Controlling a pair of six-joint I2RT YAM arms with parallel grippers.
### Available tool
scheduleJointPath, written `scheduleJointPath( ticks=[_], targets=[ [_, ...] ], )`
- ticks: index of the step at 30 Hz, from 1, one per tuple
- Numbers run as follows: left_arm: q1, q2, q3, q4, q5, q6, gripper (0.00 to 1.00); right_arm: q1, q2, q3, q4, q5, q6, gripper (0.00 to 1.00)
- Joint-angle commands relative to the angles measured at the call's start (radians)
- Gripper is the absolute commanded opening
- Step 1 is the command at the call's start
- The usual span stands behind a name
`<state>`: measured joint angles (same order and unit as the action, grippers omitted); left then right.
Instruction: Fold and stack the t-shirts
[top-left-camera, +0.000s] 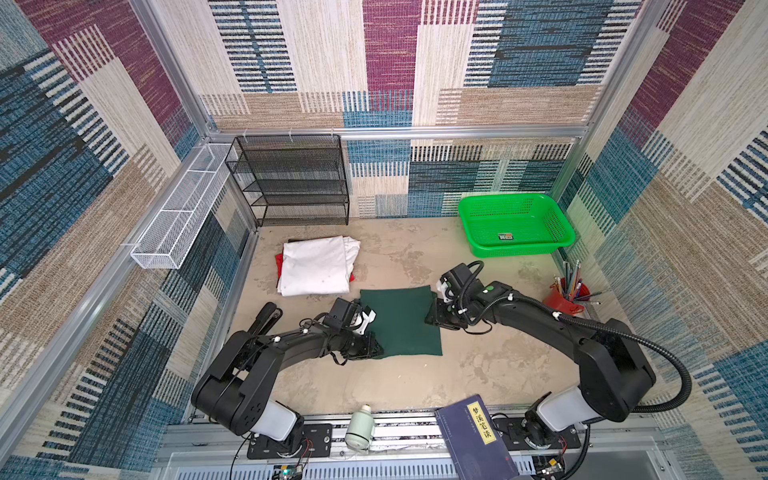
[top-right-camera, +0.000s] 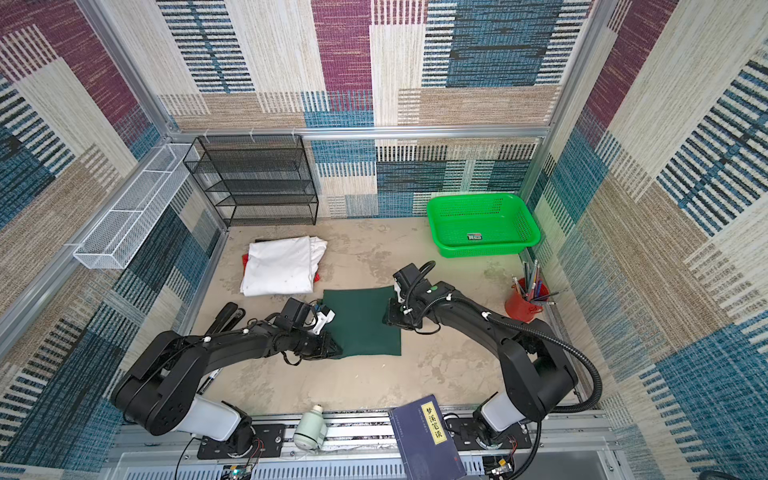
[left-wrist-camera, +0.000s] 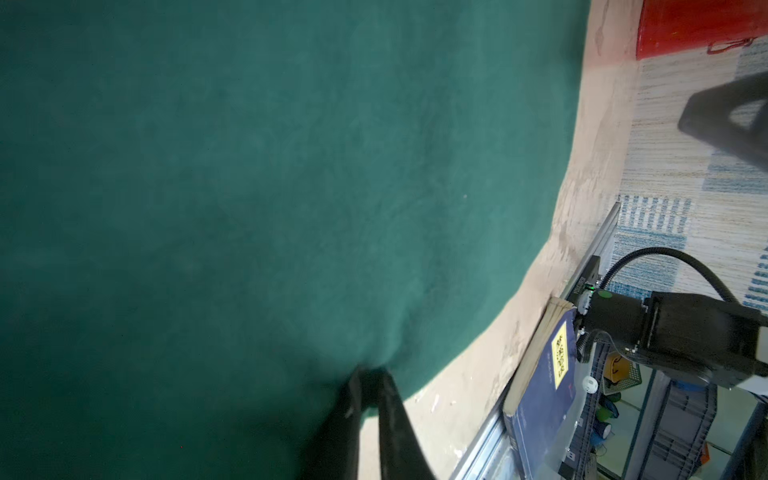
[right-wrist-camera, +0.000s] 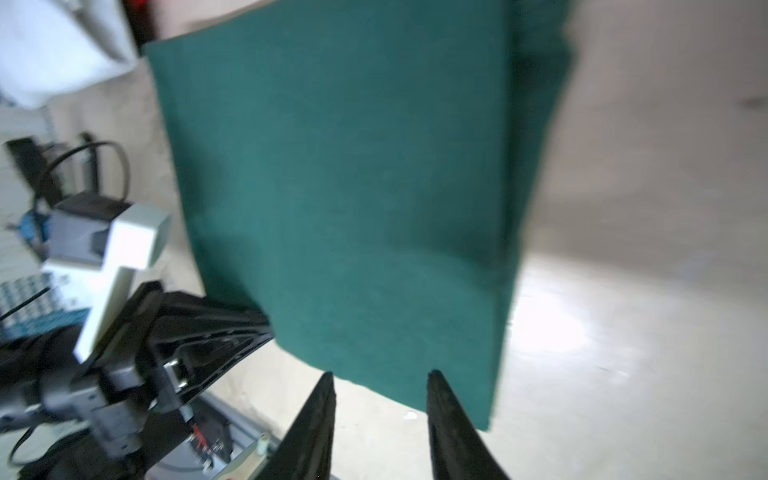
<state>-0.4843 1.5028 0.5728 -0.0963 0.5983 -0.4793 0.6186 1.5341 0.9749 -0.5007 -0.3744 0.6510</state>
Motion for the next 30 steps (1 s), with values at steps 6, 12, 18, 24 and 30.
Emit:
scheduleJointPath(
  ticks=[6,12,18,24,30],
  targets=[
    [0.001,0.012,-0.008,-0.080,-0.082,-0.027,0.14,0.103,0.101,-0.105,0.570,-0.318,0.174,0.38],
    [0.001,0.014,-0.003,-0.088,-0.081,-0.024,0.13,0.114,0.149,-0.223,0.717,-0.313,0.249,0.37],
    [0.002,0.022,-0.006,-0.088,-0.076,-0.029,0.12,0.114,0.212,-0.321,0.786,-0.292,0.257,0.37],
    [0.007,0.015,-0.008,-0.118,-0.083,-0.021,0.11,0.104,0.159,-0.397,0.722,-0.225,0.250,0.37],
    [0.016,-0.014,-0.006,-0.159,-0.101,0.001,0.11,0.098,0.067,-0.391,0.588,-0.183,0.212,0.37]
  ],
)
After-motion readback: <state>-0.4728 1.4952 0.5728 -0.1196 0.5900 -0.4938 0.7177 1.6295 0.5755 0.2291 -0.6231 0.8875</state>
